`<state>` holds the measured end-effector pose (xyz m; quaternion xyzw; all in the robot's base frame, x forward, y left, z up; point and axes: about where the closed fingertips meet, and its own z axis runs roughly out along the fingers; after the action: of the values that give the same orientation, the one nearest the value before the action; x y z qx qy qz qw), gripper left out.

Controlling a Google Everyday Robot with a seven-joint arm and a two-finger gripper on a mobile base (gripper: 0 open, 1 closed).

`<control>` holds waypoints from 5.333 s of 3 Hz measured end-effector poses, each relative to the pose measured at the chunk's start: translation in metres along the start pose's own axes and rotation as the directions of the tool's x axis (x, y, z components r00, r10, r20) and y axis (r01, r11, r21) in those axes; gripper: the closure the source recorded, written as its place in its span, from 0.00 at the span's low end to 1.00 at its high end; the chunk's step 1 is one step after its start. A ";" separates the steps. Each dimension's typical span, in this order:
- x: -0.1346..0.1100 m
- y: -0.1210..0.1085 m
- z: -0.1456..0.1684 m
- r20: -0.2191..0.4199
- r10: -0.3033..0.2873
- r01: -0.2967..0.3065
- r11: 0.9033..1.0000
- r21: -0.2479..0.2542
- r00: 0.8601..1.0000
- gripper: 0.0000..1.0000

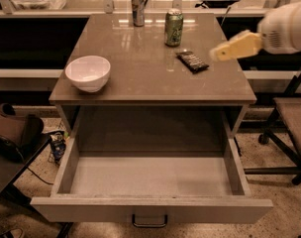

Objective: Place rxbar chocolate into top drawer

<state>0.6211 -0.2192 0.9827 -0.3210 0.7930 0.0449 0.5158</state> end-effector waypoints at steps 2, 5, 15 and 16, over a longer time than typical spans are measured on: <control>0.026 -0.001 0.109 -0.016 0.171 -0.171 0.984 -0.040 0.985 0.00; 0.071 0.025 0.199 -0.007 0.200 -0.199 0.970 -0.142 0.980 0.00; 0.006 0.078 0.073 0.011 0.038 -0.031 0.938 -0.345 0.999 1.00; 0.059 0.133 0.037 0.016 0.050 -0.035 0.868 -0.495 0.999 1.00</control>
Offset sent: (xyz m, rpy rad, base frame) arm 0.1254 0.0483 -0.1276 0.2224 0.1349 -0.0376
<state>0.5611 -0.1266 0.8805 -0.4242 0.7545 0.2622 0.4266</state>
